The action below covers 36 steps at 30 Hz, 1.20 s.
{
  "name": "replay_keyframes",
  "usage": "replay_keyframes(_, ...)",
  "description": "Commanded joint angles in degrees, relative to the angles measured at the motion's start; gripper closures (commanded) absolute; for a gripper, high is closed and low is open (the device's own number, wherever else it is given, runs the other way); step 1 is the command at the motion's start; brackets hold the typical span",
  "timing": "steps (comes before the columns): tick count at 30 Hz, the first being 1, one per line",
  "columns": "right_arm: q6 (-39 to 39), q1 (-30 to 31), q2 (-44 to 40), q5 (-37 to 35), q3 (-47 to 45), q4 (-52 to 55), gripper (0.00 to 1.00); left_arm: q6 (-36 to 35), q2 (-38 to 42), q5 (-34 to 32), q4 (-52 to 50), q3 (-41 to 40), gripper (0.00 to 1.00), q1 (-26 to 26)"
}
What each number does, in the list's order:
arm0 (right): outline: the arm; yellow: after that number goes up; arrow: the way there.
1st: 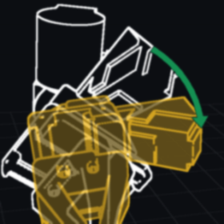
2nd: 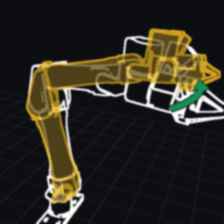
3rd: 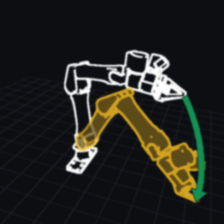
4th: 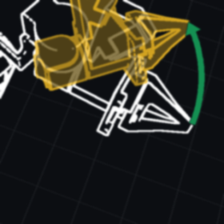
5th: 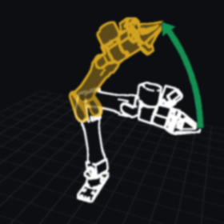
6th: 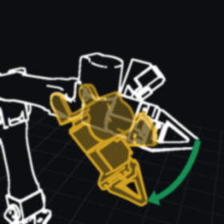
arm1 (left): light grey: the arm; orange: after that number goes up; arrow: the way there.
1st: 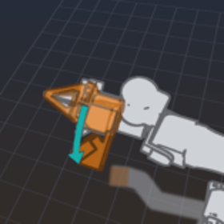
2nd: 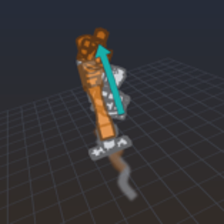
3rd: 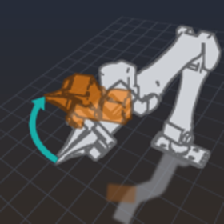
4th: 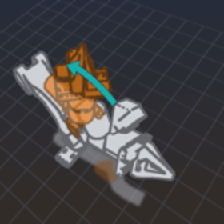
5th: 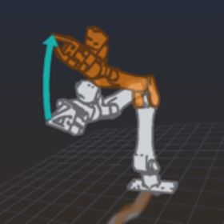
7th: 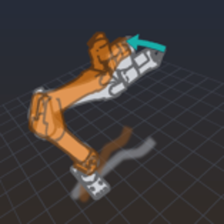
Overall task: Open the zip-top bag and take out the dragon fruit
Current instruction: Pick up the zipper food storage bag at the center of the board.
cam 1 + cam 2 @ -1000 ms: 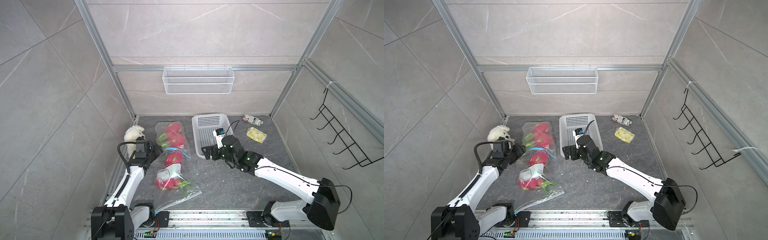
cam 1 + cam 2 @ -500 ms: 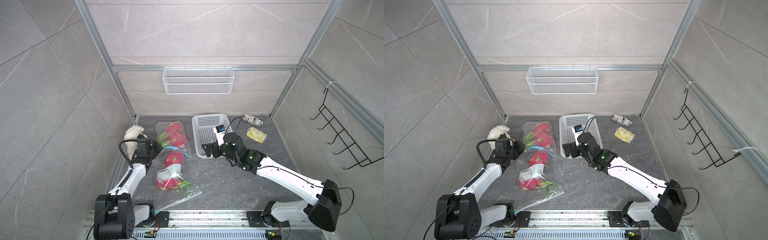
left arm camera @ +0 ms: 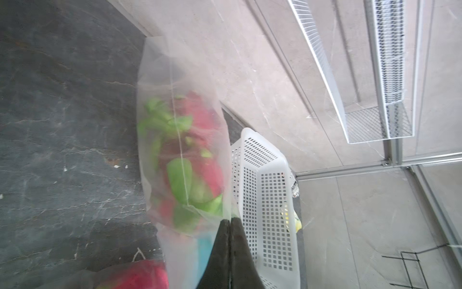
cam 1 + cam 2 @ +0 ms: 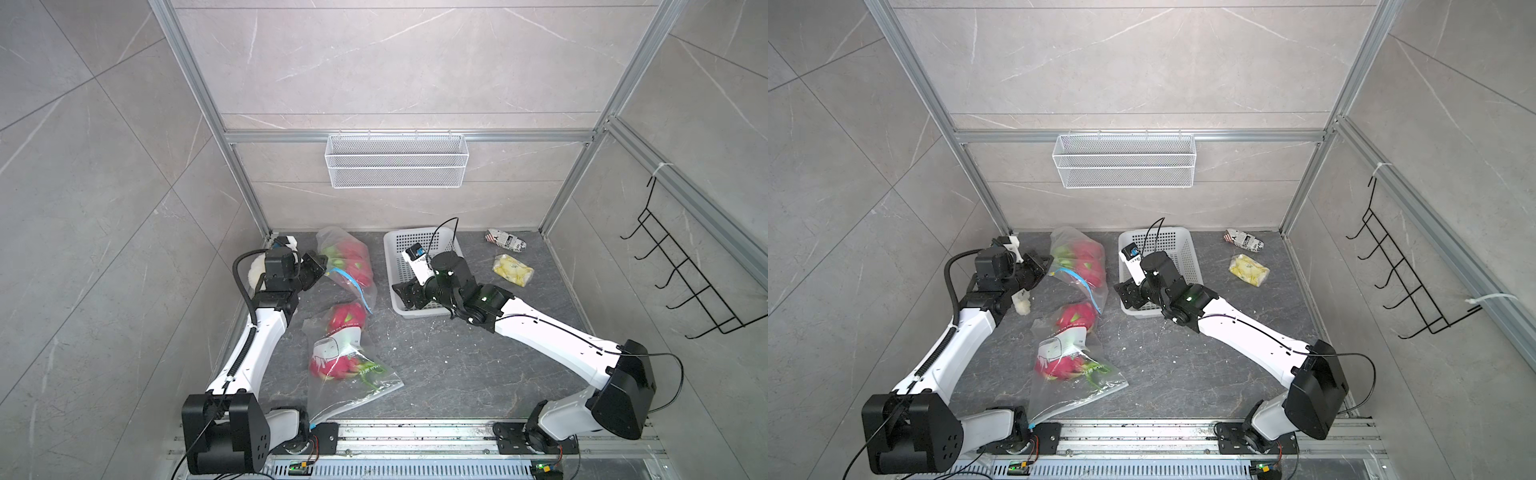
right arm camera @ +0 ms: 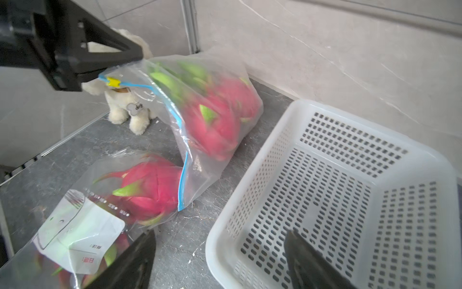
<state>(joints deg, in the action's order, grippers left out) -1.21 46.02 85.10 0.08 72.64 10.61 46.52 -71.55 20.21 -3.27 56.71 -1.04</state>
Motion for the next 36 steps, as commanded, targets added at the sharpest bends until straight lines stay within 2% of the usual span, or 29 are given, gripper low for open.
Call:
replay_keyframes(1,5.31,0.20,1.23,6.84,1.58,-5.54,0.18,1.01,-1.91,6.22,-1.73,4.48,1.00,0.07)
replay_keyframes(5,6.26,0.73,3.34,9.53,3.55,-8.80,0.18,5.50,-4.24,9.75,-0.53,6.18,1.00,-1.80)
replay_keyframes(9,7.33,1.84,5.64,9.98,6.77,-8.91,0.21,6.83,-4.41,9.90,-0.60,7.73,1.00,-5.55)
replay_keyframes(12,7.63,2.10,8.62,10.07,10.58,-7.25,0.27,7.12,-4.21,9.39,-1.54,7.90,1.00,-6.32)
replay_keyframes(16,10.32,2.53,12.80,10.60,13.97,-6.87,0.28,10.15,-4.70,9.15,-2.48,6.93,1.00,-6.56)
replay_keyframes(23,15.81,3.44,14.89,6.62,7.85,-21.68,0.36,16.24,-5.04,4.71,-5.78,8.07,1.00,-8.24)
replay_keyframes(26,18.48,3.96,16.68,6.30,8.00,-23.53,0.40,17.34,-5.64,4.43,-8.54,9.75,1.00,-8.48)
replay_keyframes(32,20.73,5.39,18.12,7.22,5.54,-30.19,0.42,17.20,-6.27,4.33,-9.68,10.22,1.00,-8.46)
replay_keyframes(36,21.61,6.05,19.42,4.96,5.59,-31.20,0.46,18.27,-6.78,4.91,-9.10,10.35,1.00,-8.48)
